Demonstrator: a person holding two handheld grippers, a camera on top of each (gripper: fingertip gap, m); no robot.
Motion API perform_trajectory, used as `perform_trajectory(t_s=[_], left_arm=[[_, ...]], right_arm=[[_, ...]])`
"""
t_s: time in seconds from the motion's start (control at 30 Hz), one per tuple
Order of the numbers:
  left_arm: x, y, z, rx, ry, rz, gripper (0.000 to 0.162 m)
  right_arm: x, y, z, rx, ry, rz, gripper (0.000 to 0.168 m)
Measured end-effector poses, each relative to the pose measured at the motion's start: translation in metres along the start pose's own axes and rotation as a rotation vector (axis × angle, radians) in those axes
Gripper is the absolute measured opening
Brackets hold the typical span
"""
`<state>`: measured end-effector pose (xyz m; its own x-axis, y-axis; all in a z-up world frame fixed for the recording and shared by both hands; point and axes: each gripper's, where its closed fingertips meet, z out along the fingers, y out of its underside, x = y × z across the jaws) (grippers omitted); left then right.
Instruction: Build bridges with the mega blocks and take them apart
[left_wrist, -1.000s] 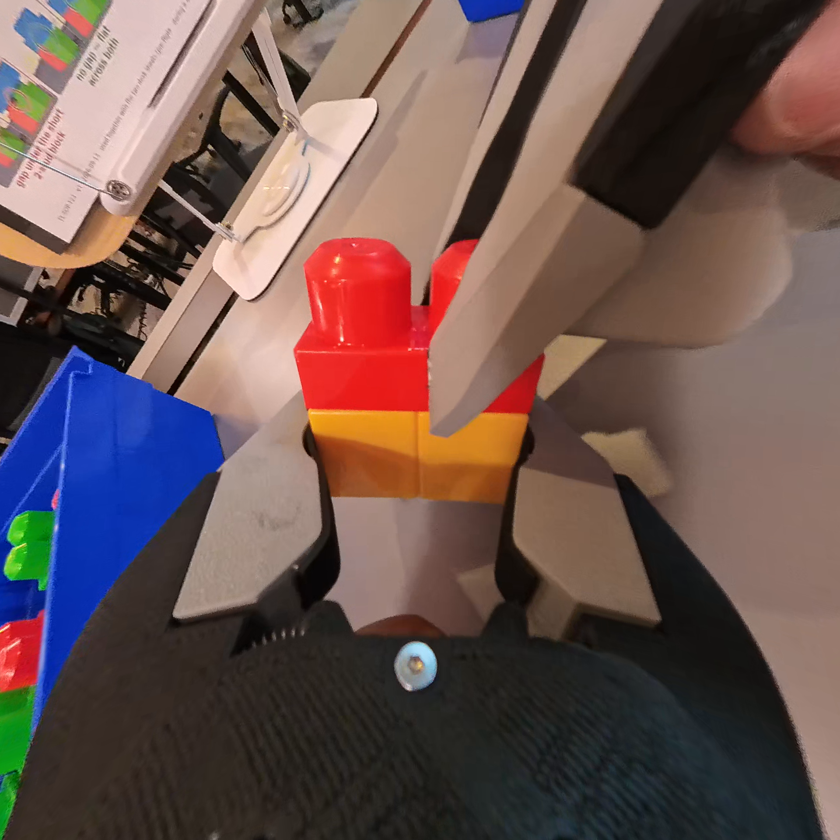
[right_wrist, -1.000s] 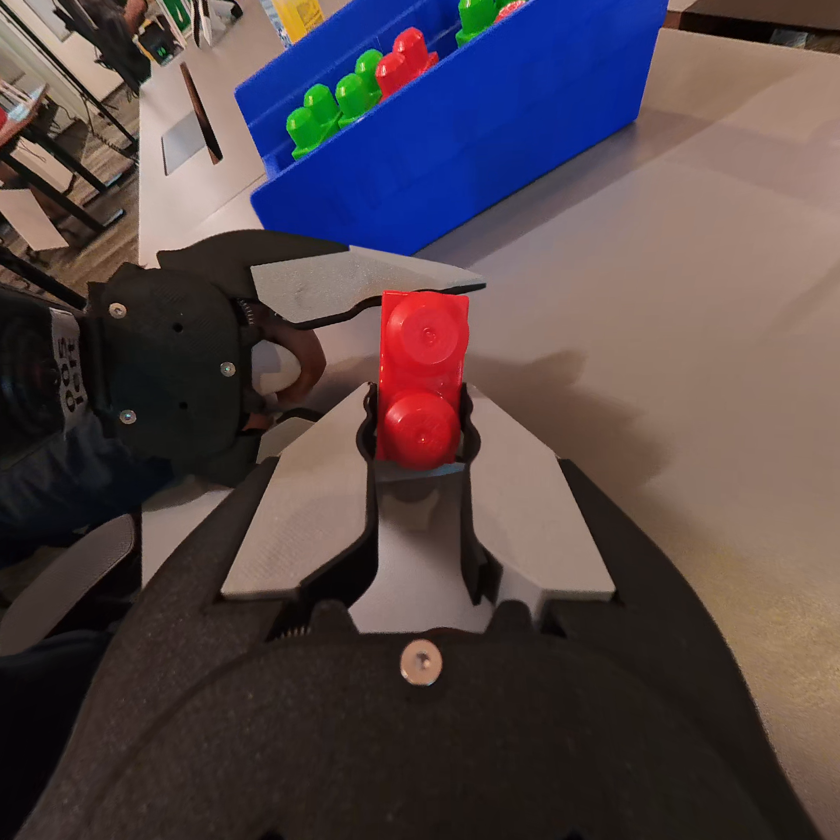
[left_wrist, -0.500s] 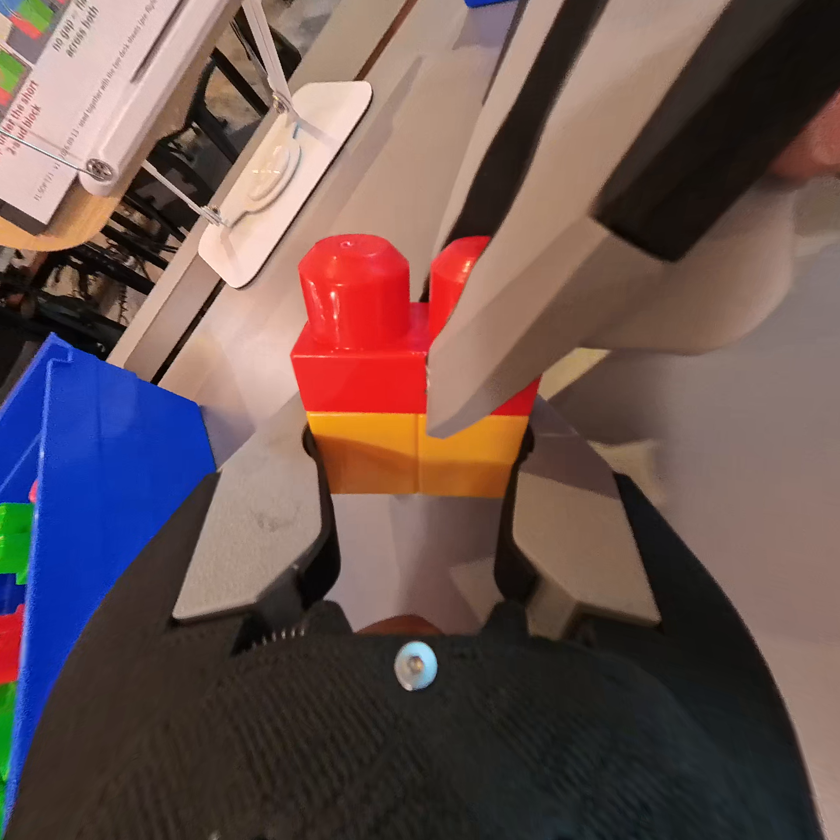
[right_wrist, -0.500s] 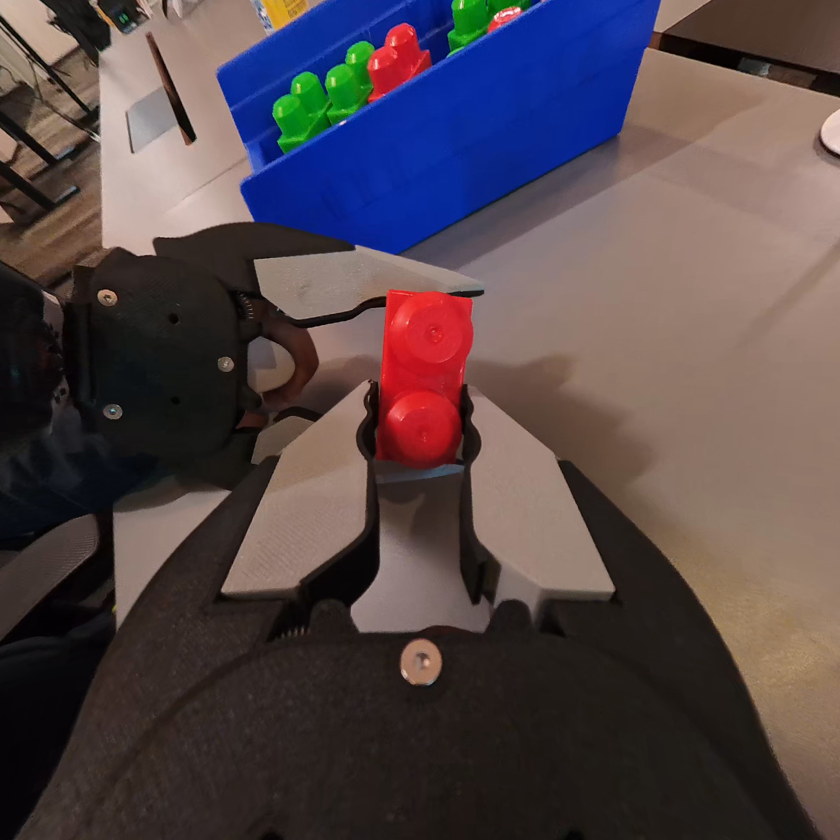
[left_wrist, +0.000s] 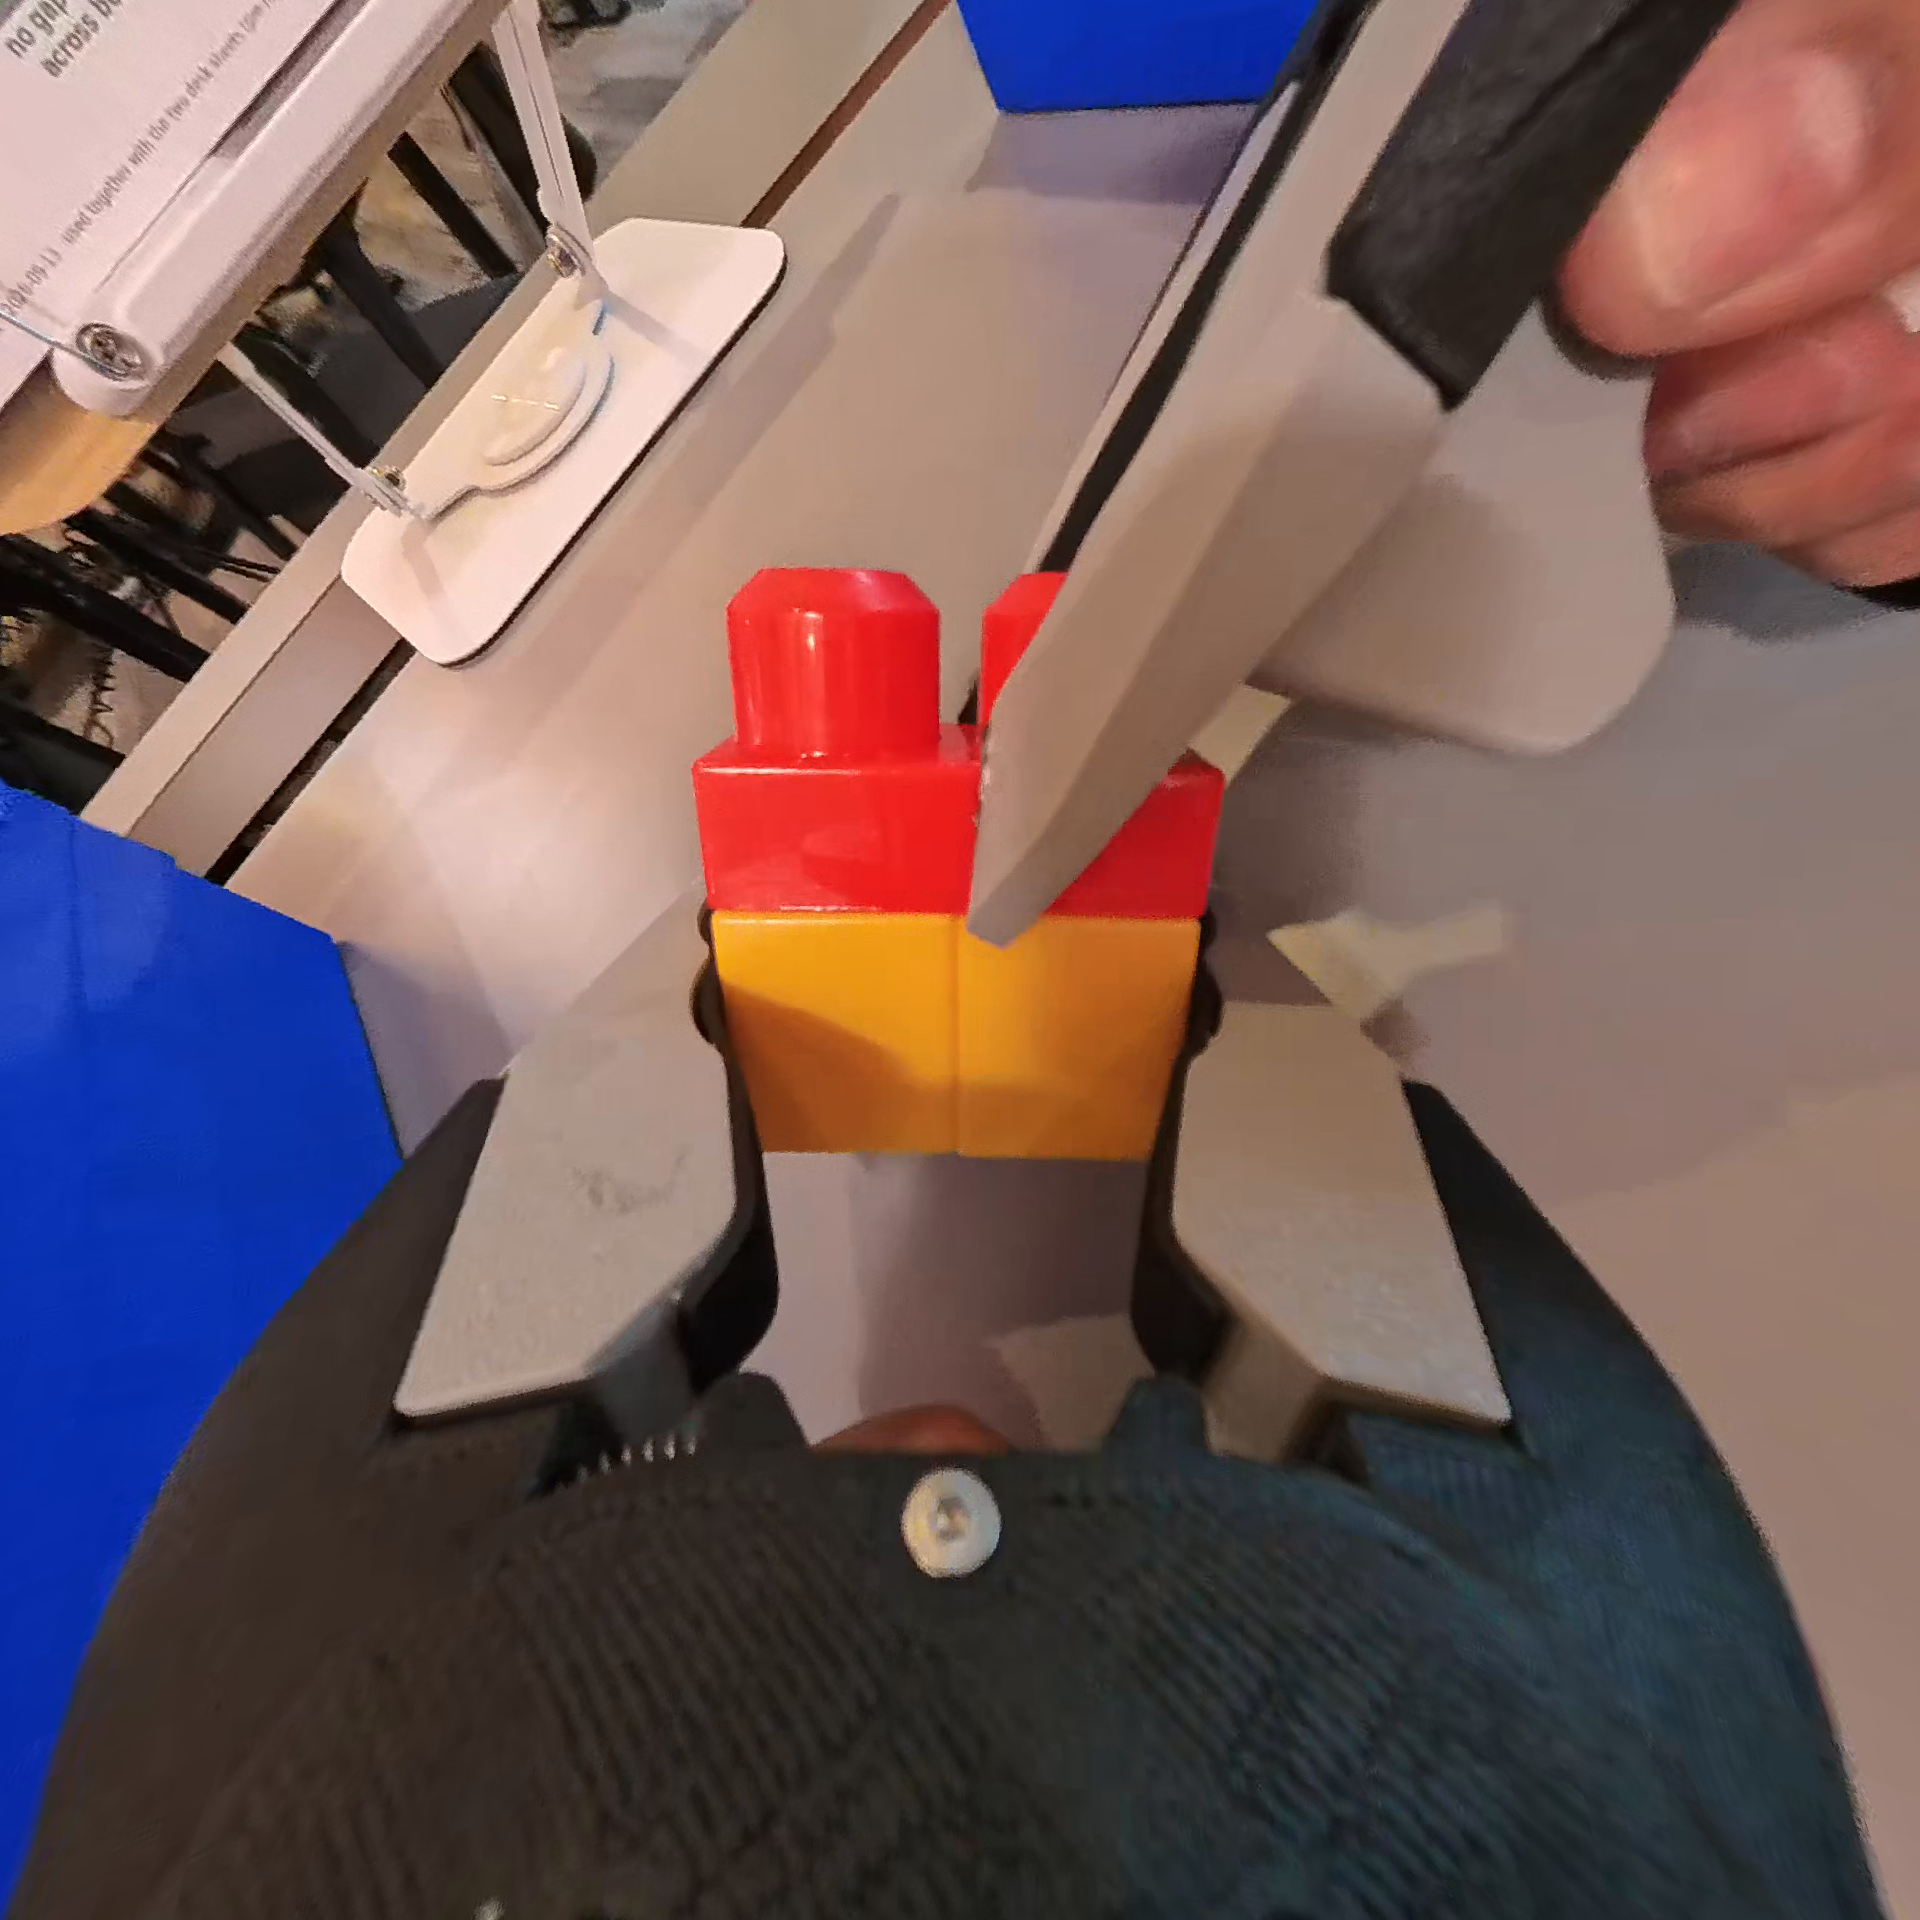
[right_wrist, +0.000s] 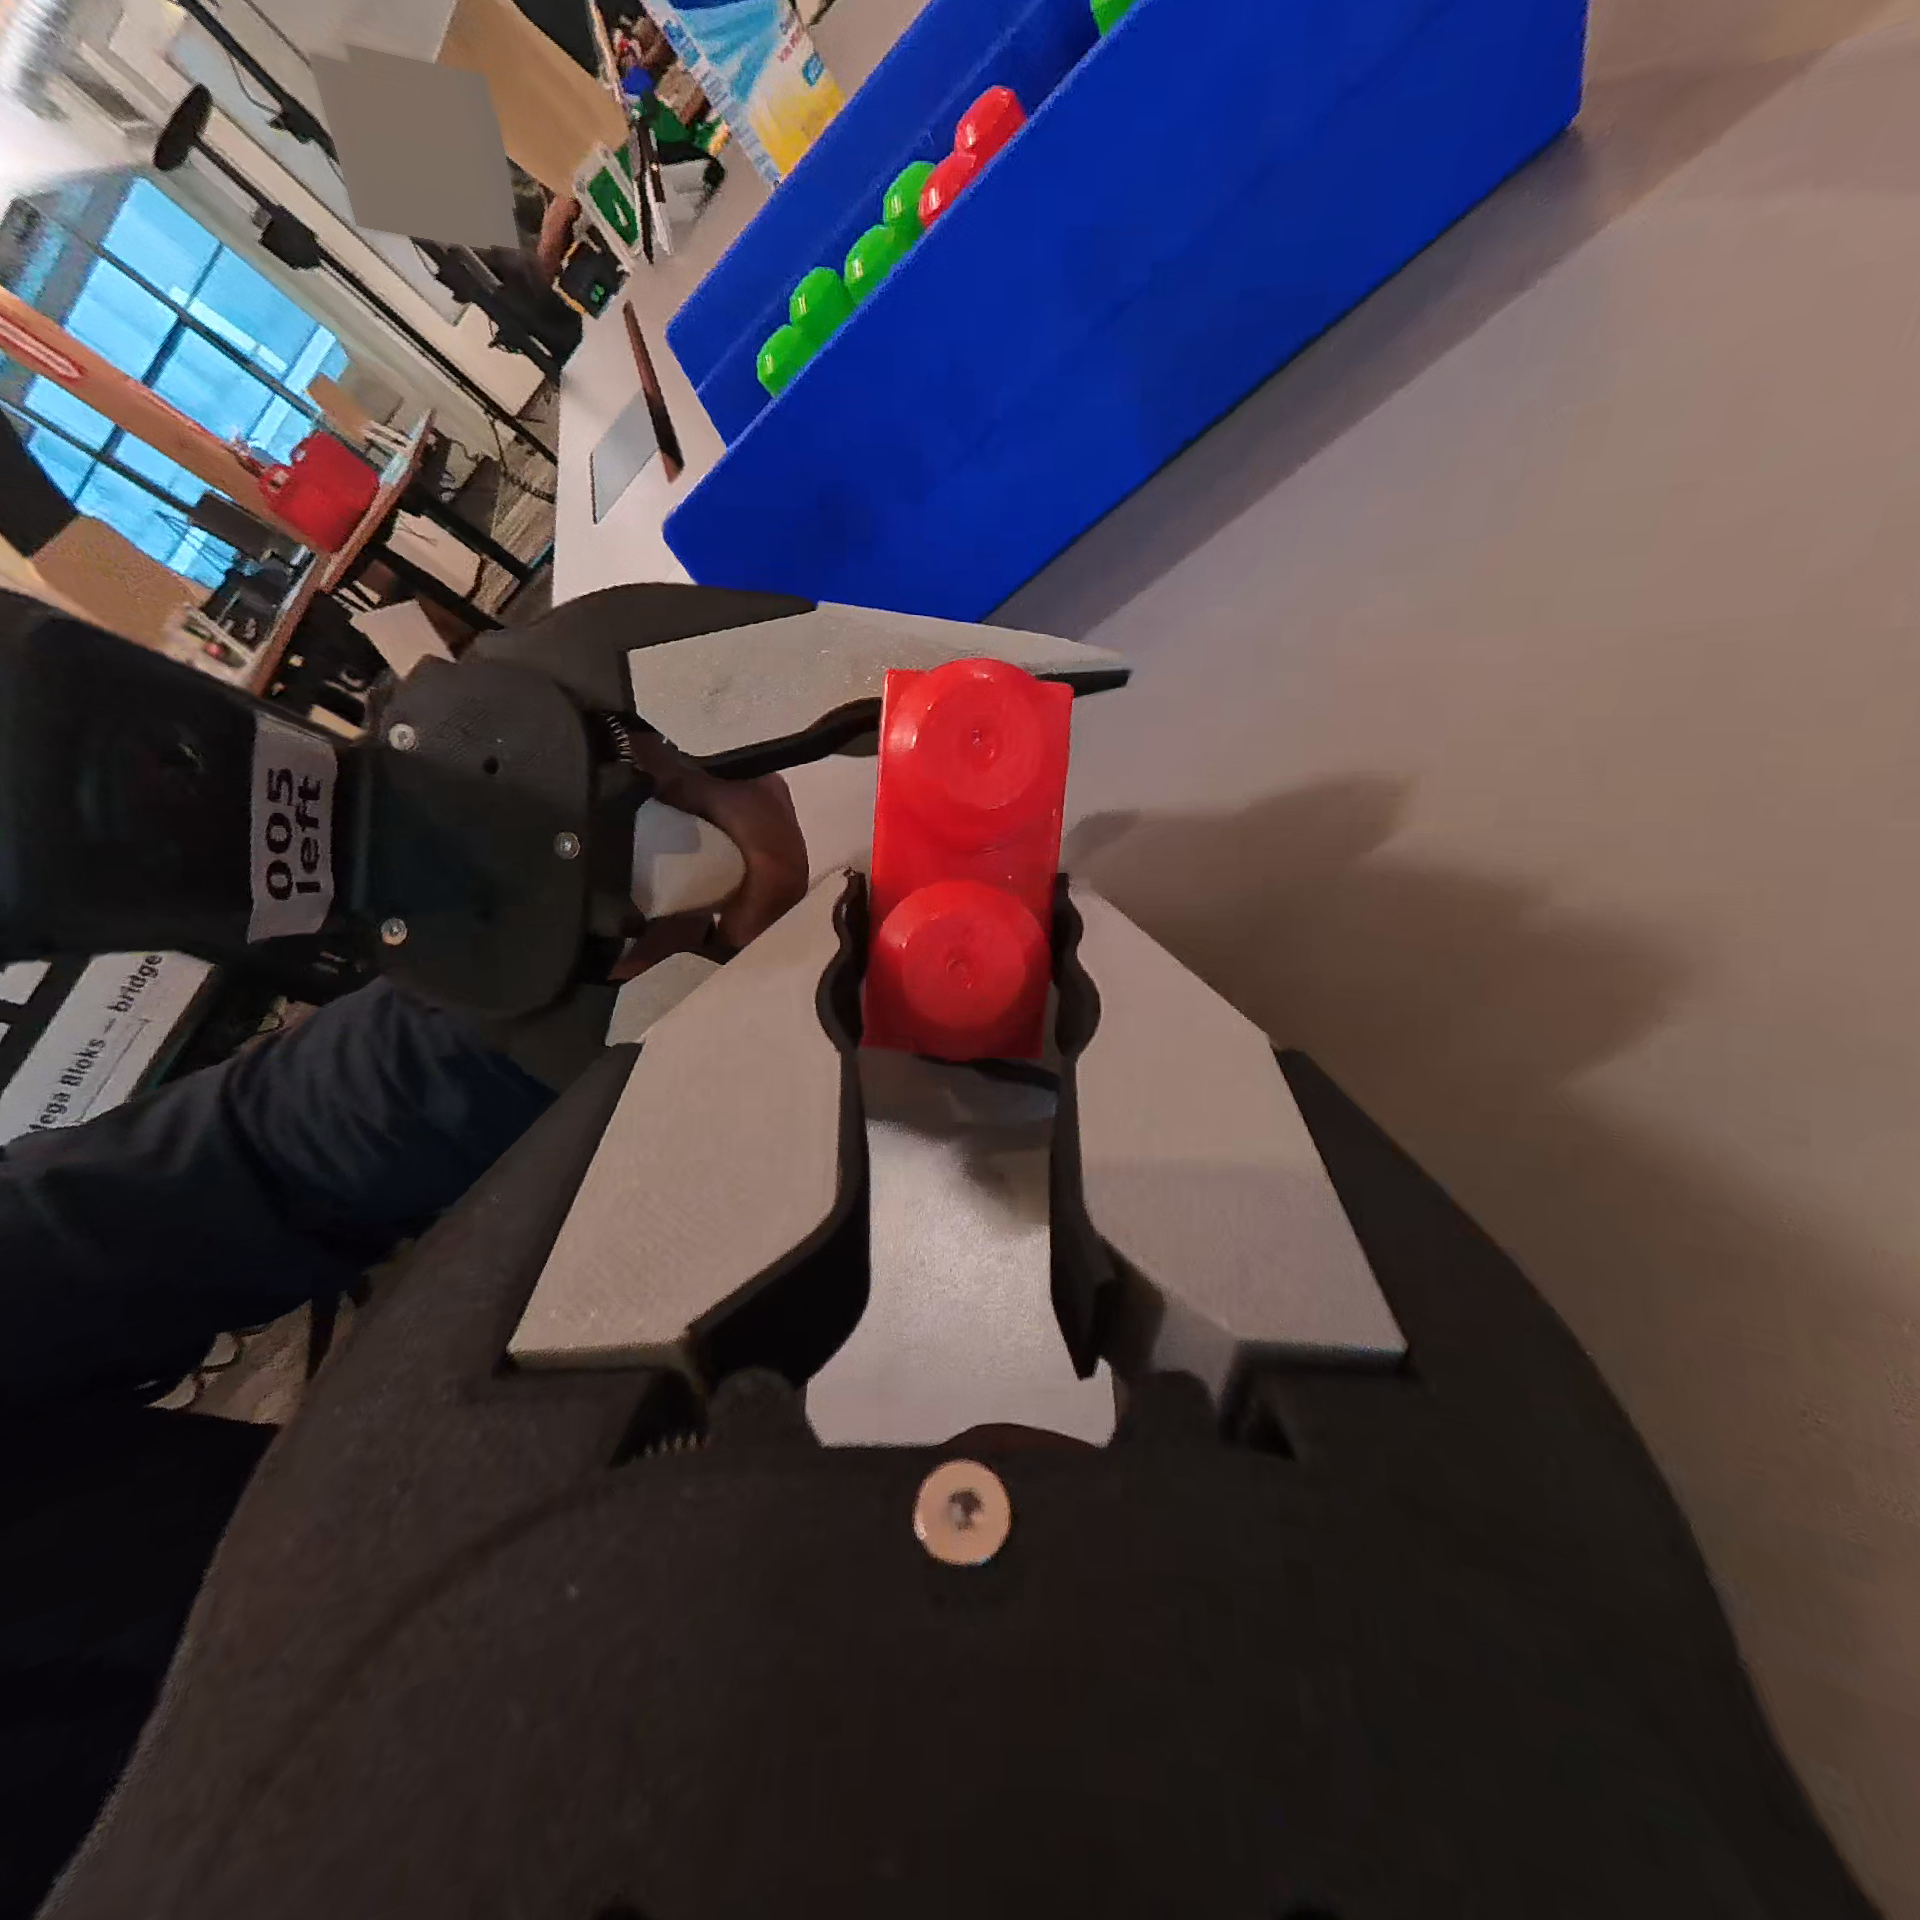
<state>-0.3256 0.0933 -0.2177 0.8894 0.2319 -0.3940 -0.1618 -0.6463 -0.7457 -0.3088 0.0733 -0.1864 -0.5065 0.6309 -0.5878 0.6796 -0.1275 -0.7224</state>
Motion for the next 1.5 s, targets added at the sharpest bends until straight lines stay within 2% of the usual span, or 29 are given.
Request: perform_trajectory(t_s=[0.07, 0.27, 0.53, 0.77, 0.97, 1.13, 1.23, 1.5], left_arm=[[-0.001, 0.001, 0.0, -0.009, -0.006, 0.005, 0.085], [-0.006, 0.008, 0.002, -0.056, -0.059, 0.047, 0.085], [-0.004, 0.011, 0.002, -0.067, -0.038, 0.049, 0.086], [0.0, 0.003, -0.001, -0.044, -0.073, 0.153, 0.086], [0.007, 0.002, -0.003, -0.019, -0.042, 0.199, 0.086], [-0.009, -0.001, -0.007, 0.012, -0.069, 0.085, 0.086], [-0.004, -0.004, -0.009, 0.055, 0.018, -0.02, 0.085], [0.002, 0.003, -0.004, -0.003, 0.015, 0.03, 0.085]], right_arm=[[0.0, 0.0, 0.001, -0.004, -0.004, -0.003, 0.032], [0.006, 0.006, 0.0, -0.07, 0.136, -0.14, 0.034], [0.004, 0.011, 0.0, -0.102, 0.107, -0.112, 0.032], [0.0, 0.017, -0.009, -0.153, 0.05, -0.114, 0.032], [-0.003, 0.025, -0.012, -0.199, -0.016, -0.097, 0.031], [-0.007, 0.004, -0.005, -0.055, 0.027, -0.139, 0.032], [-0.011, -0.008, 0.002, 0.048, -0.006, -0.086, 0.034], [-0.001, -0.007, 0.007, 0.059, 0.062, -0.076, 0.034]])
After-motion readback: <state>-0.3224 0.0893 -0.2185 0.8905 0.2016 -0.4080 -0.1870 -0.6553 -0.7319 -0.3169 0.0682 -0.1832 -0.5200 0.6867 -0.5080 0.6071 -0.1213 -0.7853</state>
